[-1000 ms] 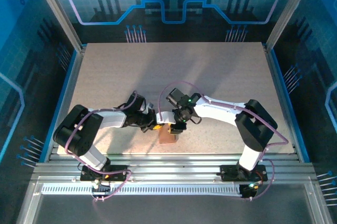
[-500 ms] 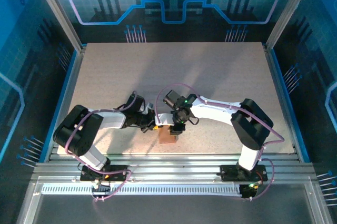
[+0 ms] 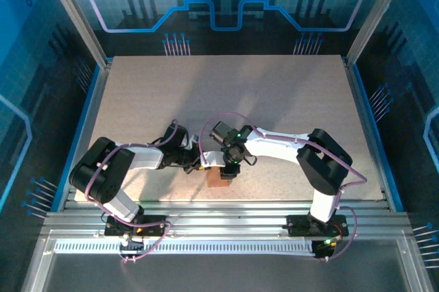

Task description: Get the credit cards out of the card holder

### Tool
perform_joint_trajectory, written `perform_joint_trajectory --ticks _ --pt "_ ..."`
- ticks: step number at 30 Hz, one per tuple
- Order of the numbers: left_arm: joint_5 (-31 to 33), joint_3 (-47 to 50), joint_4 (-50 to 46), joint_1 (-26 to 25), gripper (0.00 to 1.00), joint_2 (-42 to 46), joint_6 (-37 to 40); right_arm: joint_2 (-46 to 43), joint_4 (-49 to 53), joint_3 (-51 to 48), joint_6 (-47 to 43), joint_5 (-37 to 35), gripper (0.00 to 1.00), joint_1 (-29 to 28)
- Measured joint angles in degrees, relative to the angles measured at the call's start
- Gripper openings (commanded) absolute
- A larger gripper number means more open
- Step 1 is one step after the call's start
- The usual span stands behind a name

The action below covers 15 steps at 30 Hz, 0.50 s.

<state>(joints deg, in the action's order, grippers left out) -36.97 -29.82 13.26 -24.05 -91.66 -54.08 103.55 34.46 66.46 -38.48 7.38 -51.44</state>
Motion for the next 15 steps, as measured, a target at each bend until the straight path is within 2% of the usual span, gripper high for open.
perform_joint_trajectory --ticks 15 --pt "-0.4 0.9 1.7 0.3 0.03 0.0 0.0 1.1 0.4 0.9 0.8 -1.5 0.41 -0.5"
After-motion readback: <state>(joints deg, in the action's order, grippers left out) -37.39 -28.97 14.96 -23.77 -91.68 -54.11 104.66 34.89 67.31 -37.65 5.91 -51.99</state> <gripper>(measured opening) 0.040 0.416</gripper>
